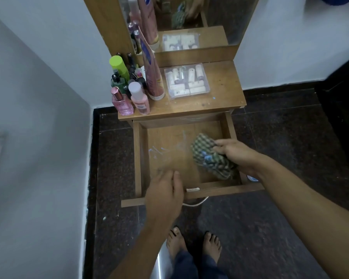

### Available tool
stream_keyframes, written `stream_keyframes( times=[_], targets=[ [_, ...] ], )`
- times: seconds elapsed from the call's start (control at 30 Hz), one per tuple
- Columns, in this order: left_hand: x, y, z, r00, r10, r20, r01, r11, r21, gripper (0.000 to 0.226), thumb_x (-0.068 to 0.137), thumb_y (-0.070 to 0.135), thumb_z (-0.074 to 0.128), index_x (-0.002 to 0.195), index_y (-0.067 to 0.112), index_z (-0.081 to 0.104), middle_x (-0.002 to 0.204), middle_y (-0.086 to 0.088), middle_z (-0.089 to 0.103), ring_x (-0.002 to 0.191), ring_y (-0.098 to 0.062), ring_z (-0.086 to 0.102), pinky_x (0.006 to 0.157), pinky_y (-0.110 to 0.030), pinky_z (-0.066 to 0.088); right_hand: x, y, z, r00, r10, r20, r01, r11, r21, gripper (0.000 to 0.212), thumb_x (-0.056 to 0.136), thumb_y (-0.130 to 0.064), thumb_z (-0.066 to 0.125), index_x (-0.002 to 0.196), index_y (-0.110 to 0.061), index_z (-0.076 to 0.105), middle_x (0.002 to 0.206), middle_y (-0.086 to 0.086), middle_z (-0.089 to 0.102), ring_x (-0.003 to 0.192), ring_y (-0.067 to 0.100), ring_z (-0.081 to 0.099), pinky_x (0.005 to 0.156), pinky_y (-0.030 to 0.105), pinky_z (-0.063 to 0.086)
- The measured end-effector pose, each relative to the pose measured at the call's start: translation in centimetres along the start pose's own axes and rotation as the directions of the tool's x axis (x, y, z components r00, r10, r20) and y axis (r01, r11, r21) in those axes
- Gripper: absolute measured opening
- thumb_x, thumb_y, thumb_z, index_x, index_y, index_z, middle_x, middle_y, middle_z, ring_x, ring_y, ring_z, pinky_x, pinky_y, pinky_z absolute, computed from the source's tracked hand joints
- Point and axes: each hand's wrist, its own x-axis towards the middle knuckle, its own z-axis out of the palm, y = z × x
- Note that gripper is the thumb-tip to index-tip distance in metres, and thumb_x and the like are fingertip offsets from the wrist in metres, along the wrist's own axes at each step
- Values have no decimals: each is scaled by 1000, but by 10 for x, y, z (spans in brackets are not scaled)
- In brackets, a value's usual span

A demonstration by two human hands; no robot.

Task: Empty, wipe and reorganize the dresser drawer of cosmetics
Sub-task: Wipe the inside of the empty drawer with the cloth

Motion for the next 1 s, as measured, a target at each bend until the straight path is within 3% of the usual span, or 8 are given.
stream_keyframes(
  times=[0.07, 0.2, 0.3, 0.37, 0.47, 0.67, 0.77, 1.0],
  targets=[
    [5, -7, -12, 982, -65, -179, 58, 997, -45, 31, 102, 31, 42, 97, 13, 67, 91, -3, 63, 86, -23, 57, 71, -34, 44, 0, 3, -5, 994, -62, -94, 66, 997, 48, 31, 107, -14, 42, 118, -19, 71, 104, 5, 78, 98, 22, 75, 92, 43, 57],
    [21, -33, -30, 883, -234, -407, 272, 962, 37, 44, 97, 33, 42, 127, 10, 63, 121, -18, 62, 109, -34, 53, 89, -45, 42, -2, 5, -13, 956, -251, -152, 185, 918, -351, 26, 106, -12, 43, 110, -19, 68, 102, 3, 71, 97, 18, 65, 83, 33, 50],
    [26, -47, -31, 872, -376, -314, 426, 898, 107, 47, 103, 33, 33, 130, 8, 61, 128, -25, 61, 115, -45, 54, 93, -53, 43, 0, 8, -3, 942, -306, -139, 152, 757, -636, 18, 99, -12, 50, 107, -18, 64, 104, 6, 69, 95, 24, 64, 75, 35, 49],
    [22, -55, -28, 874, -453, -176, 478, 867, 142, 46, 107, 35, 29, 118, 9, 65, 118, -25, 66, 107, -45, 60, 90, -50, 46, 4, 11, 9, 955, -289, -66, 98, 519, -849, 24, 94, -15, 54, 116, -19, 63, 114, 9, 66, 104, 32, 62, 81, 39, 51],
    [17, -59, -26, 810, -583, -60, 585, 796, 157, 50, 105, 39, 28, 110, 10, 69, 114, -24, 69, 105, -46, 64, 93, -49, 50, 9, 16, 23, 979, -182, 95, 133, 211, -968, 34, 94, -17, 52, 127, -20, 61, 123, 10, 64, 112, 32, 62, 81, 38, 49],
    [22, -56, -24, 795, -601, -80, 605, 779, 162, 52, 105, 39, 28, 108, 9, 70, 112, -22, 70, 104, -44, 66, 94, -50, 52, 8, 16, 23, 980, -21, 199, 199, 9, -980, 31, 95, -18, 51, 122, -20, 65, 124, 5, 62, 118, 25, 54, 82, 32, 44],
    [22, -59, -21, 783, -615, -95, 622, 769, 149, 55, 106, 40, 26, 108, 9, 71, 108, -21, 71, 102, -43, 67, 94, -52, 53, 10, 11, 19, 968, 12, 249, 248, 48, -968, 33, 92, -15, 52, 121, -21, 67, 126, 5, 63, 120, 24, 56, 95, 36, 50],
    [21, -59, -18, 787, -605, -118, 617, 776, 135, 60, 107, 42, 19, 116, 12, 70, 114, -21, 71, 105, -43, 66, 92, -48, 49, 23, 12, 37, 927, -67, 369, 356, 462, -812, 33, 95, -8, 54, 116, -23, 73, 123, -2, 66, 116, 21, 59, 98, 34, 47]
  ],
)
